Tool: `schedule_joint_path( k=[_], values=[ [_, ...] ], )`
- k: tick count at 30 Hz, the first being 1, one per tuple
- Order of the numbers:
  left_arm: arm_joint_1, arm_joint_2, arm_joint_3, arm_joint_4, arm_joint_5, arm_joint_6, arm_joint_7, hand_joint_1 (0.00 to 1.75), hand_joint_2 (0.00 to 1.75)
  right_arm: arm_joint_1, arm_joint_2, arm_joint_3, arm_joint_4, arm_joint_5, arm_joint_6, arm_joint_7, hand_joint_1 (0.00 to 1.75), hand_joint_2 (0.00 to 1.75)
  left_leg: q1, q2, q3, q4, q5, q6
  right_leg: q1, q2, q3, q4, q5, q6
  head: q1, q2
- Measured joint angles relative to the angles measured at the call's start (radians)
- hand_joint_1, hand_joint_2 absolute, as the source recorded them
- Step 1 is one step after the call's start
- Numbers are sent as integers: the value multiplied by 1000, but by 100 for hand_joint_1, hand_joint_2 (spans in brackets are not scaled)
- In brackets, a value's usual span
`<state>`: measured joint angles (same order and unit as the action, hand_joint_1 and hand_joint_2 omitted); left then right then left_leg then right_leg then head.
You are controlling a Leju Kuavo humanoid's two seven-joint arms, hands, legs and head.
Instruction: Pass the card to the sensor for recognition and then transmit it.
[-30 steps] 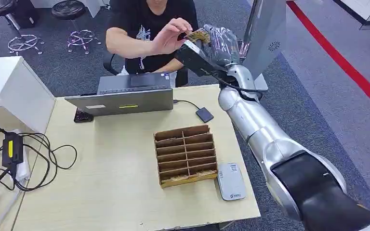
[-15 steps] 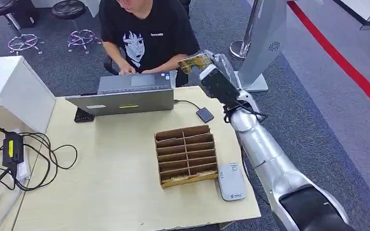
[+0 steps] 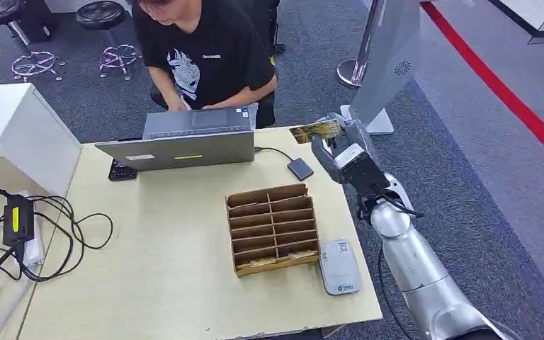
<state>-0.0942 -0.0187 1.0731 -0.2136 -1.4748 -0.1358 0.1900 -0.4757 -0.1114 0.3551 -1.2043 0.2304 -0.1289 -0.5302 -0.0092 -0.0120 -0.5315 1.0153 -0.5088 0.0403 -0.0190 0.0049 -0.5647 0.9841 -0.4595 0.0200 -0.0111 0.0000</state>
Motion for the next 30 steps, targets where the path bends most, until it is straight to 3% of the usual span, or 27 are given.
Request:
schedule_joint_path(
  k=[2,5,10,15,23,30],
  values=[
    [0,0,0,0,1,1,0,0,175,3,-3,-1,-7,0,3,0,175,175,0,0,0,0,0,0,0,0,0,0,0,0,0,0],
    [0,0,2,0,13,2,0,0,175,31,-25,-6,-22,-29,66,-6,175,175,0,-1,1,0,0,0,0,-1,0,0,0,0,0,0],
    [7,2,22,0,37,0,-1,0,175,142,-97,-52,-46,-29,116,-52,175,175,0,-4,-1,0,0,1,0,-3,0,-2,-1,0,0,0],
    [11,6,39,0,52,2,-1,0,175,232,-181,-78,-50,54,167,-15,175,175,-1,-3,-2,0,-1,2,0,-3,0,-2,-1,1,0,0],
    [13,9,50,0,52,0,-1,0,175,259,-259,-75,-41,142,198,7,175,175,-1,-2,-1,0,-1,1,0,-3,0,-2,-1,1,0,0],
    [11,10,50,0,46,-2,-1,0,175,256,-285,-58,-26,194,193,19,175,175,0,-2,-1,0,-1,1,0,-2,0,-2,-1,1,0,0]
  ],
)
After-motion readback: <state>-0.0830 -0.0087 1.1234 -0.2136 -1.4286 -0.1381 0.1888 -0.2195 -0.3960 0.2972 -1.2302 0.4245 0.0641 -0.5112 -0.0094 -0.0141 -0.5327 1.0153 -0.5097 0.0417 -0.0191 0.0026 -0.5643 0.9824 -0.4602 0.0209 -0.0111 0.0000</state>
